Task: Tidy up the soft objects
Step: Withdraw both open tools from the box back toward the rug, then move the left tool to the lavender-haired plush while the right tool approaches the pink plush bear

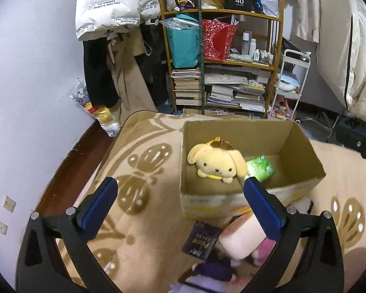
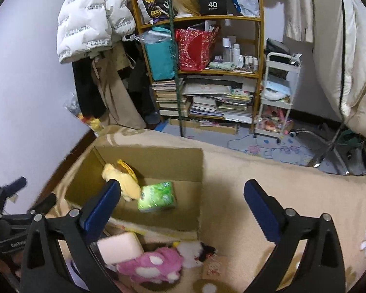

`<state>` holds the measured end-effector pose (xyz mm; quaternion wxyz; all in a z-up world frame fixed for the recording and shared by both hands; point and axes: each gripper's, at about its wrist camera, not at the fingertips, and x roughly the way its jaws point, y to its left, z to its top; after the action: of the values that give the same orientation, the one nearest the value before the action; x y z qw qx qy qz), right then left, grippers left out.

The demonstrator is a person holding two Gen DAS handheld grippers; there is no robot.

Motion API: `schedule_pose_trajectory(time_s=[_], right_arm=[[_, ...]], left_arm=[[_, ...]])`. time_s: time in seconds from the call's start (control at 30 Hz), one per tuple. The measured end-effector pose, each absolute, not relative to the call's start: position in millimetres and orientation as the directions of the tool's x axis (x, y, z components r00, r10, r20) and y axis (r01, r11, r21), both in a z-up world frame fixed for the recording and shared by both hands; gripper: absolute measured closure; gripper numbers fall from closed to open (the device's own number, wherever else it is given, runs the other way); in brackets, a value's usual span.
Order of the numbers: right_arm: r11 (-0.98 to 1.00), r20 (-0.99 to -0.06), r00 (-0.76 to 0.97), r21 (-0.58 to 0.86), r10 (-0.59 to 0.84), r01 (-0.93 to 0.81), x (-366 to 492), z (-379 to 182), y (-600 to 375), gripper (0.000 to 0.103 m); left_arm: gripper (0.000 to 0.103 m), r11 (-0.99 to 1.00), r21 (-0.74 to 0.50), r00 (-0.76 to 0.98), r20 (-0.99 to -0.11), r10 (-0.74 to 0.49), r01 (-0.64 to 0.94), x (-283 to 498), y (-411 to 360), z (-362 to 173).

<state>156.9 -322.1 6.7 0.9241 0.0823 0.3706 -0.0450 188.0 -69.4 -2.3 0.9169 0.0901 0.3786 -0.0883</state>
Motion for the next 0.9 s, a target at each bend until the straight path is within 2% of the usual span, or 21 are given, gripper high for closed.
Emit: schedule_pose_trajectory(time_s=[0.1,0.4,0.9], right_arm=[[0.986,-0.686,0.727,0.098,-0.03,0.134,142.2,11.3,-319.2,0.0],[0.994,-0.695,0.717,0.032,-0.053,0.105,102.8,12.3,-303.4,0.0],[0.993,-0.733,0.681,0.081,0.0,0.087,71.7,-10.1,-286.4,0.0]], left_arm=[[0.001,0.968,0.121,0.722,-0.688,-0.076,0.218,170.6,-65.8,1.5],[0.001,0.971,0.109,0.709,-0.701,-0.076,0.212,125.7,-54.0,3.0],[0.001,0.975,0.107,0.677,-0.734,-0.053,0.192,91.2,-36.7,-18.6]])
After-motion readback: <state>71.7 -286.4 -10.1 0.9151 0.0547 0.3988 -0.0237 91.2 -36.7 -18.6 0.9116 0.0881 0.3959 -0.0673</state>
